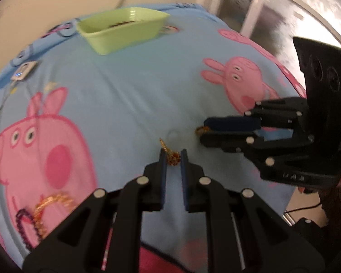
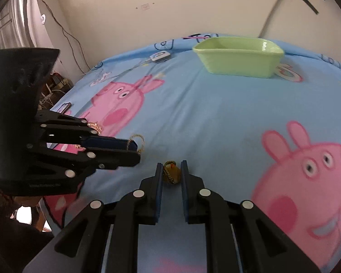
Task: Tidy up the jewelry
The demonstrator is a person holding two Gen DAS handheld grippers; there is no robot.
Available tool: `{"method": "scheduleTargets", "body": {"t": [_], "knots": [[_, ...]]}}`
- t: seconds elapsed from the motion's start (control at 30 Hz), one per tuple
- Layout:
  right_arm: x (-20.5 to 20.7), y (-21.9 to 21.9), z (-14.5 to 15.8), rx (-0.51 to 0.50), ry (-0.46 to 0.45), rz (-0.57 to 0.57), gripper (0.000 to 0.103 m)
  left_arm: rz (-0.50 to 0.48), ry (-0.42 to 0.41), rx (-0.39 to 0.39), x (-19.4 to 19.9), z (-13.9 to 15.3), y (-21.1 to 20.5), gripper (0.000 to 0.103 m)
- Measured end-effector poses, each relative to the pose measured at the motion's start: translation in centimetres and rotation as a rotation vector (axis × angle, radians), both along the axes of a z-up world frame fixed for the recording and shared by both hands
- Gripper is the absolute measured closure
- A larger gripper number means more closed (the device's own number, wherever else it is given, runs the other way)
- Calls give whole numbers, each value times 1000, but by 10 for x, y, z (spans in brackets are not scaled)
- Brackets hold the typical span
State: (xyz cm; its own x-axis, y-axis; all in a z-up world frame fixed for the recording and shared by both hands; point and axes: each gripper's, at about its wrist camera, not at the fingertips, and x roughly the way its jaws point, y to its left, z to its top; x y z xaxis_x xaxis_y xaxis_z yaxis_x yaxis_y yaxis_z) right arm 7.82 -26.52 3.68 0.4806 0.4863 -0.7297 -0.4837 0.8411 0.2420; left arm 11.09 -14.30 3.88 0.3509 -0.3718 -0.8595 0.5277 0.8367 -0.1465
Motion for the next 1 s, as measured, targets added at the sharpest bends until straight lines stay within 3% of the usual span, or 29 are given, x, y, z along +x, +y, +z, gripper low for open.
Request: {"method": "scheduleTargets", "body": {"t": [0.2,0.33,0.4,0.57,0.77,0.8,0.87,1.0], "knots": [[22,-45,33,152,-42,-87,103,-4,-55,-38,26,41,-16,92],[71,-71,69,272,-125,-188,103,96,-110,-95,85,77,-5,92],[101,-77,76,307,-134,-223,103,142,-95,-145,127,85,-1,92],[173,-63,65,331,-66,-240,103,245,-24,-179,199,71,6,92],[238,-36,35,275,24,-240,103,316,1,-112,258,47,7,92],[243,-34,33,278,27,-238,103,323,3,-101,264,42,7,86],[262,-31,27,289,39,-251,103,358,40,-58,282,27,7,62],[263,-40,28,351,19,-299,92,408,50,-107,280,32,20,60]]}}
